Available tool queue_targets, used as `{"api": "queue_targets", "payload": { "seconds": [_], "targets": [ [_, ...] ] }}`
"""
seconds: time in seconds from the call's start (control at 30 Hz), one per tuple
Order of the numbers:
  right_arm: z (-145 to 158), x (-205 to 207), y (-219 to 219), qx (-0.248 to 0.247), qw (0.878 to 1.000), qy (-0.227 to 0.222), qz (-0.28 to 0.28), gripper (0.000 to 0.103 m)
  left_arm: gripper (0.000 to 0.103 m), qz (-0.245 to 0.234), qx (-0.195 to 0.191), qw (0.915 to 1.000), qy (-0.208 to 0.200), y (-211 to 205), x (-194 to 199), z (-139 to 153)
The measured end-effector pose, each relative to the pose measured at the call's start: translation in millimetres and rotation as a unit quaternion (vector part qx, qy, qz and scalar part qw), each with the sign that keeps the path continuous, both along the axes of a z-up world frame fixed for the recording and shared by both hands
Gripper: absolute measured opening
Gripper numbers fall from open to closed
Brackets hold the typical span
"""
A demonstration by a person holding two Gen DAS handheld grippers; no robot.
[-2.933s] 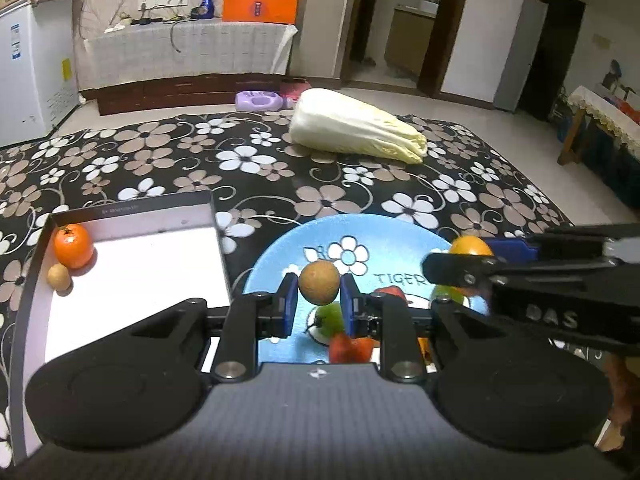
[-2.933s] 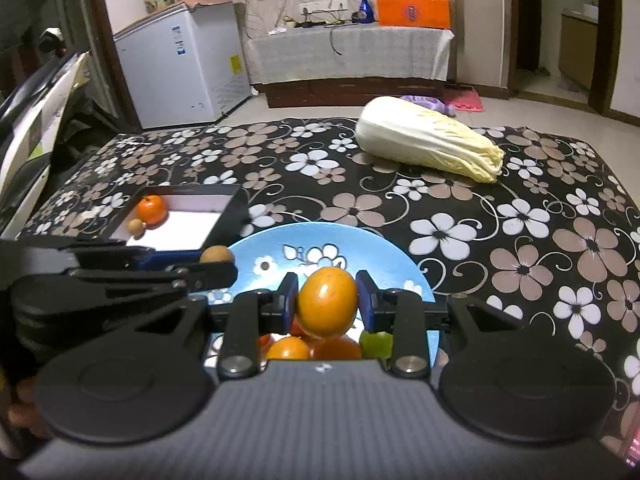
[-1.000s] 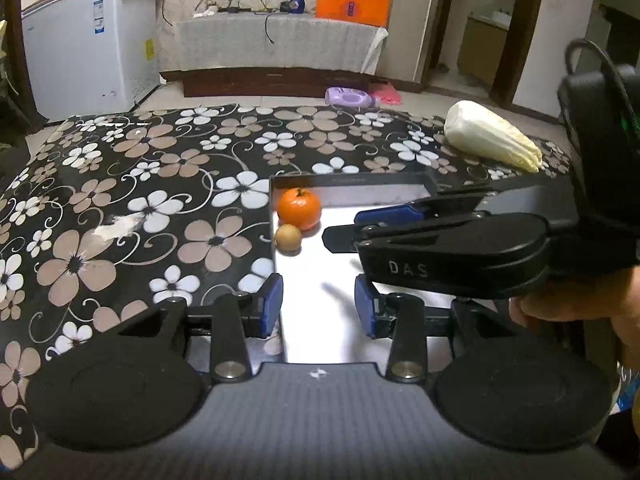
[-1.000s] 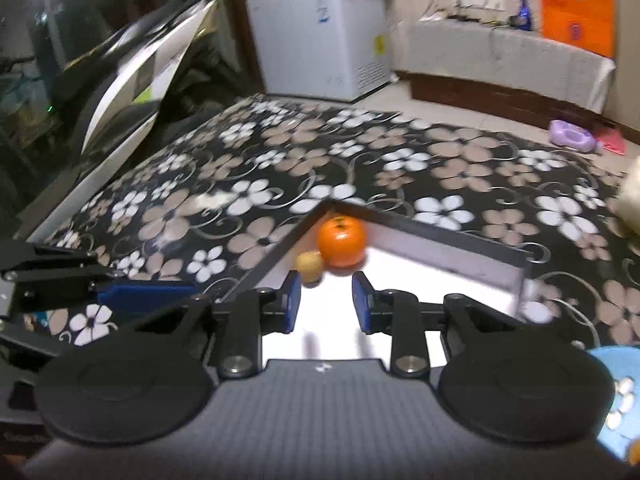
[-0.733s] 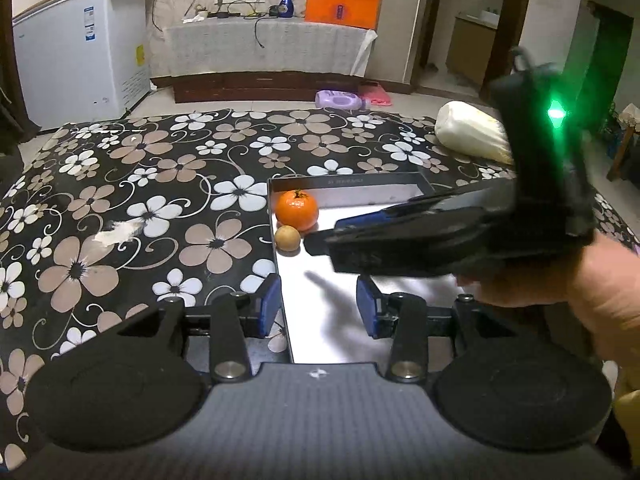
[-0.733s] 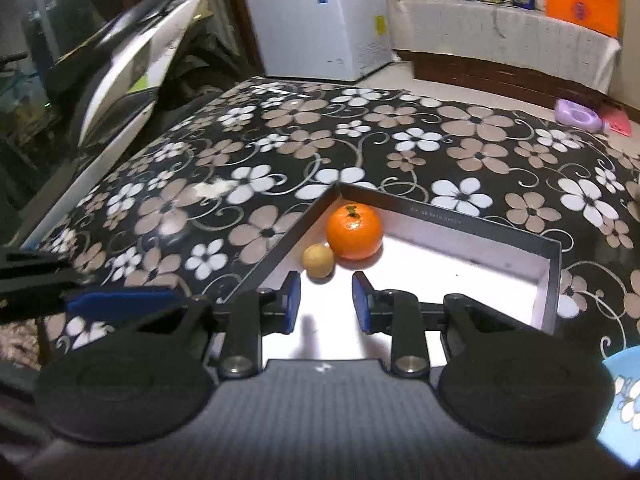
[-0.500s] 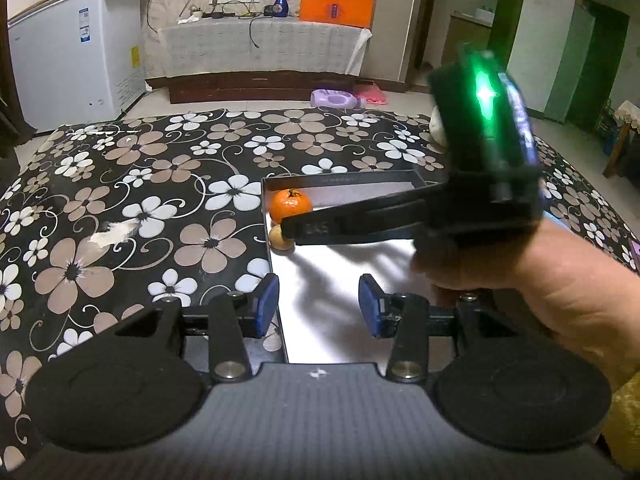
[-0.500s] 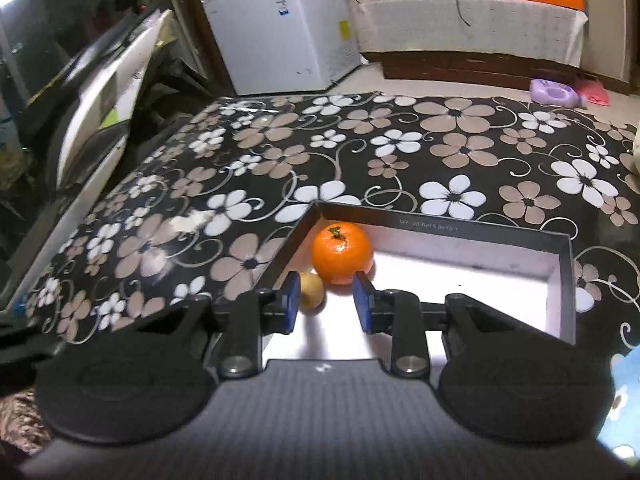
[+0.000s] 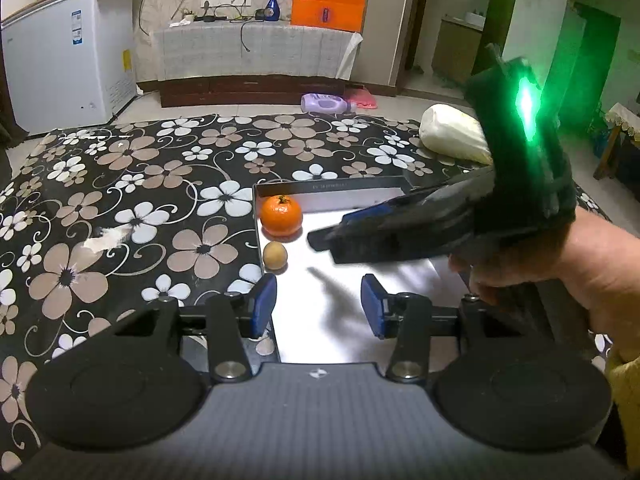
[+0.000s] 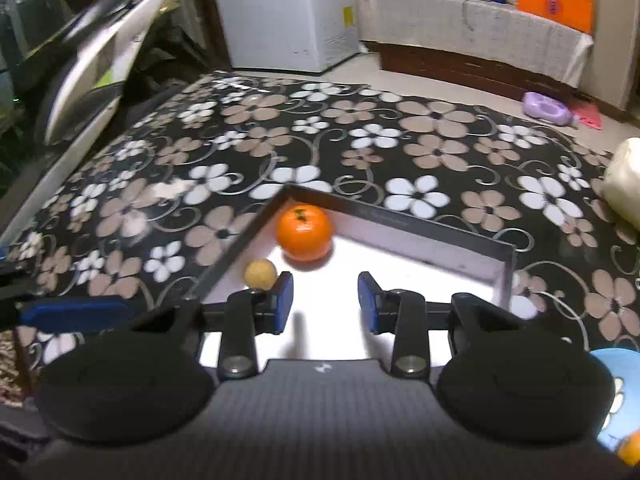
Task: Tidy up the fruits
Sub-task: 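Close the right tool on the small brown fruit in the tray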
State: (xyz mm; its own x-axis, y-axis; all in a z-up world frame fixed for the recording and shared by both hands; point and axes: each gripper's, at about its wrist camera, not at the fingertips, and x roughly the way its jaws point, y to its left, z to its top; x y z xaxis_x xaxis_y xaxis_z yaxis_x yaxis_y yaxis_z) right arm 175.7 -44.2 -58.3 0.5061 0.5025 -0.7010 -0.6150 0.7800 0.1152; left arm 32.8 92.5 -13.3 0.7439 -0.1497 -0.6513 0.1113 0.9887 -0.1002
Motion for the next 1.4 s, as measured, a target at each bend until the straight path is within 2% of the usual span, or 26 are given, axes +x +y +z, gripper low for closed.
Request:
{"api": "queue_targets", "payload": {
  "seconds": [0.17,0.23,0.43,0.5,0.53,0.63,0.73,0.9,1.0,1.13,1.27,1.4],
  "targets": [
    [-11,-11,29,-0.012,0.997,0.003,0.074,0.037,0.053,-0.013,0.019,0.9997,0.009,-1,-3,-4],
    [-11,-13,35,-0.019,0.996,-0.003,0.086,0.037,0.054,-0.018,0.015,0.9997,0.009,2,-5,-4],
    [-19,-1,38,-0.016,0.997,-0.006,0.069,0.036,0.056,-0.027,0.013,0.9995,0.009,2,-8,-4],
    [-23,-1,39,-0.016,0.998,-0.013,0.067,0.031,0.057,-0.028,0.011,0.9995,0.007,2,-8,-4],
    [-24,-1,40,-0.014,0.997,-0.017,0.069,0.025,0.057,-0.027,0.011,0.9995,0.007,2,-8,-3],
    [-24,-3,41,-0.013,0.997,-0.023,0.072,0.025,0.057,-0.024,0.009,0.9997,0.005,1,-6,-2],
    [-18,-6,35,-0.013,0.997,-0.021,0.074,0.025,0.058,-0.020,0.013,0.9997,0.004,-1,-1,-4],
    [9,-9,1,0.011,0.999,-0.040,0.036,0.025,0.059,-0.009,0.019,0.9998,-0.004,-14,19,-6],
    [25,-8,-24,0.033,0.998,-0.050,0.007,0.025,0.064,0.028,0.036,0.9988,-0.019,-25,39,-7],
    [35,-10,-48,0.048,0.997,-0.060,-0.017,0.025,0.064,0.074,0.063,0.9949,-0.025,-36,71,-13],
    [39,-12,-63,0.051,0.996,-0.063,-0.020,0.025,0.064,0.099,0.096,0.9903,-0.017,-46,98,-23],
    [42,-17,-79,0.051,0.996,-0.065,-0.022,0.025,0.062,0.101,0.146,0.9839,-0.014,-64,111,-34]
  ]
}}
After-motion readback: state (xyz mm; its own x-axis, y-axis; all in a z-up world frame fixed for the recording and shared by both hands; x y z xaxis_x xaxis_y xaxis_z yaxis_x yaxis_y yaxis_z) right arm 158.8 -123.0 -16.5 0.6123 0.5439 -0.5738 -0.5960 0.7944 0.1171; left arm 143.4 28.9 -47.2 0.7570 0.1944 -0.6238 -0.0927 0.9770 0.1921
